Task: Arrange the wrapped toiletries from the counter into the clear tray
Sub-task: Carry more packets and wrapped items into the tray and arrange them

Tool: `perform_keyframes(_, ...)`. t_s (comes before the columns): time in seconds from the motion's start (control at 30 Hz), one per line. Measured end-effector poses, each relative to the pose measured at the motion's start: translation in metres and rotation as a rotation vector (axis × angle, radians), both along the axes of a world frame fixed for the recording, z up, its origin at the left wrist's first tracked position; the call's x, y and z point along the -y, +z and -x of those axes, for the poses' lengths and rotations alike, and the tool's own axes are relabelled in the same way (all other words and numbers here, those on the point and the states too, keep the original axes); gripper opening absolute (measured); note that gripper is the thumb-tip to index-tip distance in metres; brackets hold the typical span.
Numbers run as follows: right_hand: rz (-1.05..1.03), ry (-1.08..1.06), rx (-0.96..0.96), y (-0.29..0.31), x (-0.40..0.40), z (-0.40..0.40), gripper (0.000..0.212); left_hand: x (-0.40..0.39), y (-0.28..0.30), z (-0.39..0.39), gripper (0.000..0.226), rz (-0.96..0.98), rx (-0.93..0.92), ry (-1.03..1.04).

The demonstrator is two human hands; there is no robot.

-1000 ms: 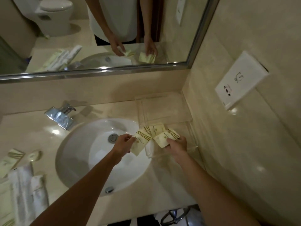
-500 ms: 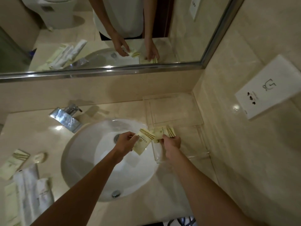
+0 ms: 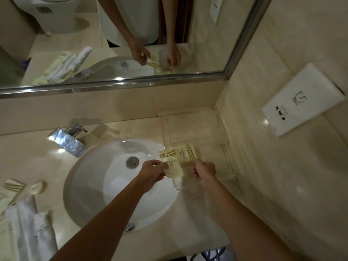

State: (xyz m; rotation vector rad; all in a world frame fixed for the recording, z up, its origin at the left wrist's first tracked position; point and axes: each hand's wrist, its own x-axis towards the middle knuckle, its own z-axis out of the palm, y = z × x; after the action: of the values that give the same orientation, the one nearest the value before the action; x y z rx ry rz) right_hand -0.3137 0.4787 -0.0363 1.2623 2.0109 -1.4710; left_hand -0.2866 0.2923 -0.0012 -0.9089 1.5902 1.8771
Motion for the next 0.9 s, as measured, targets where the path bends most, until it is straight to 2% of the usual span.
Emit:
perform_keyframes(0.17,-0.038,-0.011,-0.046,0.011,-0.033,0.0,0.03,-0.049,0.003,-0.005,0.021,-0.43,0.165,0.218)
perform_keyframes(0.3,-0.083,0.023,-0.056,0.016,-0.052,-0.004,0.03,-0.083,-0.001,-0.003,0.014,-0.554,0.249,0.371)
perform_keyframes(0.4,-0.113,0.068,-0.075,0.017,-0.06,-0.012,0.029,-0.099,-0.007,-0.001,0.005,-0.473,0.241,0.333)
perform_keyframes(0.73,-0.105,0.097,-0.103,0.014,-0.062,-0.018,0.026,-0.103,-0.027,0.022,0.008,-0.149,0.23,0.447)
perform_keyframes(0.9,-0.105,0.106,-0.094,0.013,-0.063,-0.016,0.021,-0.098,-0.03,0.024,0.013,-0.085,0.262,0.379)
